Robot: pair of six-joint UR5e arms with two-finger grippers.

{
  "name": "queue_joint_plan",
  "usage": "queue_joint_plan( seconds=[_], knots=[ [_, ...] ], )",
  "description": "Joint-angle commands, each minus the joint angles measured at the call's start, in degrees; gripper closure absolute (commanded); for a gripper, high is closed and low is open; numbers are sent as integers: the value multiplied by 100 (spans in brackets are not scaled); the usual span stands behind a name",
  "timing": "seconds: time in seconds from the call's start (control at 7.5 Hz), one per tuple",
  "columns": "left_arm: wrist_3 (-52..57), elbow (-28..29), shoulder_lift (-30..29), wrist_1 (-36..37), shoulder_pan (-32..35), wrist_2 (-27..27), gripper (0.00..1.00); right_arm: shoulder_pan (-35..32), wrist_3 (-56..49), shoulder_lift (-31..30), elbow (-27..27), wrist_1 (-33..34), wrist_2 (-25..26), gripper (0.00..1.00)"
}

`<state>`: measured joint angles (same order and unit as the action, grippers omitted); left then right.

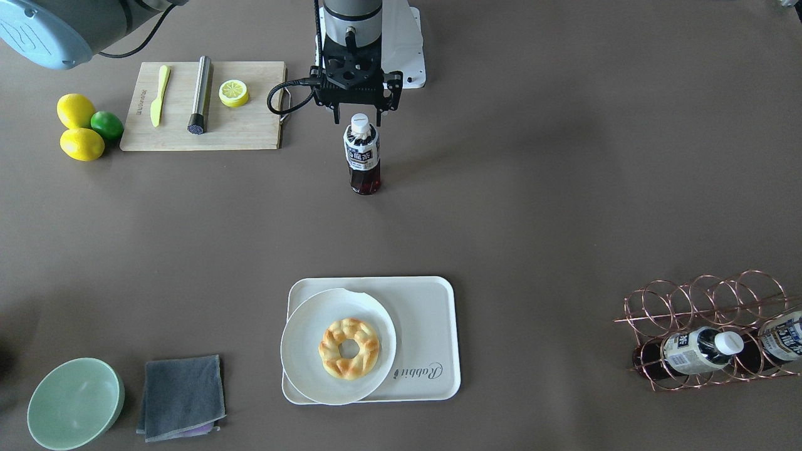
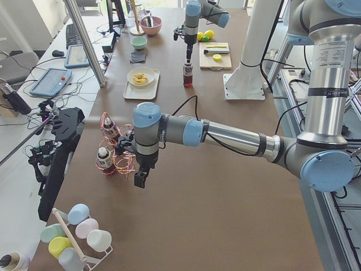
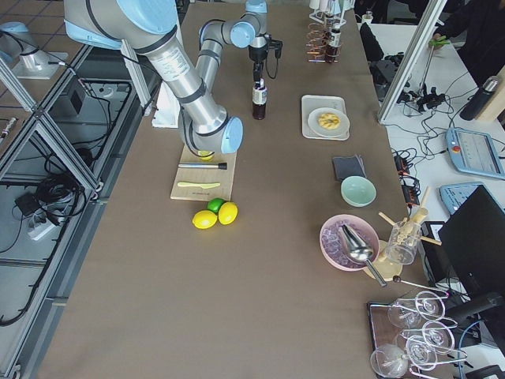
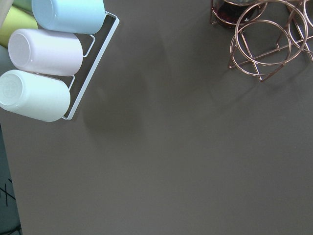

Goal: Place tea on tray
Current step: 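Lift the bottle and lower it onto the tray beside the plate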

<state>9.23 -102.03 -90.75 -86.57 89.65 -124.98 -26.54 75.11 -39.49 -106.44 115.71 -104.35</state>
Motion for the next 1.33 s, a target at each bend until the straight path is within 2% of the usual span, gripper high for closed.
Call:
queue_joint_plan(
  seconds=[0.0,0.13,0.4,0.67,0.93,1.07,1.2],
  knots=[
    [0,43,-22,0,0,9,2,26,47,-14,44,-13,90,48],
    [0,34,-22,0,0,9,2,34,39,-14,44,-22,107,98],
    [0,43,-31,0,0,9,2,26,-14,20,18,-22,125,100],
    [0,34,-31,0,-9,9,2,-262,-40,108,-87,-4,46,100],
    [0,43,-31,0,-9,9,2,-789,-346,336,78,-4,-391,100],
    [0,52,-40,0,-9,17,2,-1087,-566,694,671,-13,-620,100],
    [0,95,-83,0,-9,9,2,-1343,-803,1315,1625,-13,-822,100]
  ],
)
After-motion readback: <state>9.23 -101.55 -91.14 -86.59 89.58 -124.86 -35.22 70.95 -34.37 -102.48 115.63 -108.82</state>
